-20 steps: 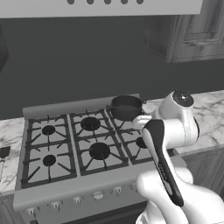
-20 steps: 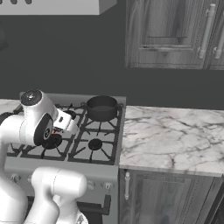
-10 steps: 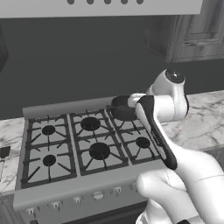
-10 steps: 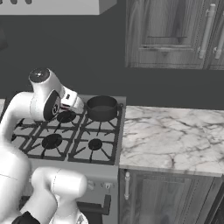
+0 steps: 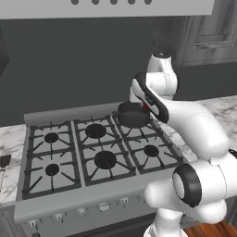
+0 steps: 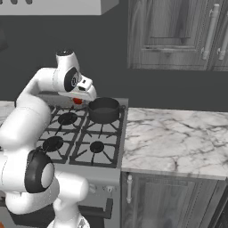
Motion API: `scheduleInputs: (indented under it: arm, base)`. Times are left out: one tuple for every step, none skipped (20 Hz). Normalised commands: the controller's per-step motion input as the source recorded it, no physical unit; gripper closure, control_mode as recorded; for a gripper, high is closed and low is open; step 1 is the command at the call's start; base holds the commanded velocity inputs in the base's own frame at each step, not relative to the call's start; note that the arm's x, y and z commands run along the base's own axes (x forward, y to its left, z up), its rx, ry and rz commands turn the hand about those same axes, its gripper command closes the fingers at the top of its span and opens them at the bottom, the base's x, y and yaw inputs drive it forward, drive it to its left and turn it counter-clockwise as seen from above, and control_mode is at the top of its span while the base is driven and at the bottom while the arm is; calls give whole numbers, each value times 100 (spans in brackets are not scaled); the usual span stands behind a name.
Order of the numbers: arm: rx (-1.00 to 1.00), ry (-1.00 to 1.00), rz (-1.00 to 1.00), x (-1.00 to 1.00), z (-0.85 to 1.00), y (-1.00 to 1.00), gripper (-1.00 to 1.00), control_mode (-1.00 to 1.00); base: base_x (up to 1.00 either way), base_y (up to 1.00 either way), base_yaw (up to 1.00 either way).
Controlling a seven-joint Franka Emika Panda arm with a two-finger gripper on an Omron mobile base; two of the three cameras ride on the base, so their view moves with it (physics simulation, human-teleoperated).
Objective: Put the bell pepper and sweet potato in the pot. Retrieve the spatula and lightly stir the vegetables in the pot.
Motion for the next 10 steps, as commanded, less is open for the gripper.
scheduleInputs:
  arm:
    - [0, 0, 0, 32, -88, -11, 100, -100]
    - [0, 0, 0, 22, -84, -4, 100, -100]
    - [0, 0, 0, 16, -83, -2, 100, -100]
    - [0, 0, 0, 19, -90, 0, 100, -100]
    - [0, 0, 0, 20, -89, 0, 100, -100]
    - [0, 0, 0, 23, -69, 0, 100, -100]
    - [0, 0, 0, 34, -31, 0, 100, -100]
    - [0, 0, 0, 35, 0, 0, 100, -100]
    - [0, 0, 1, 47, 0, 0, 100, -100]
    - [0, 0, 1, 55, 0, 0, 100, -100]
  base:
    - [0, 0, 0]
    - [0, 0, 0]
    - [0, 0, 0]
    - [0, 0, 0]
    - [0, 0, 0]
    - [0, 0, 0]
    - [0, 0, 0]
    - [0, 0, 0]
    - [0, 0, 0]
    - [0, 0, 0]
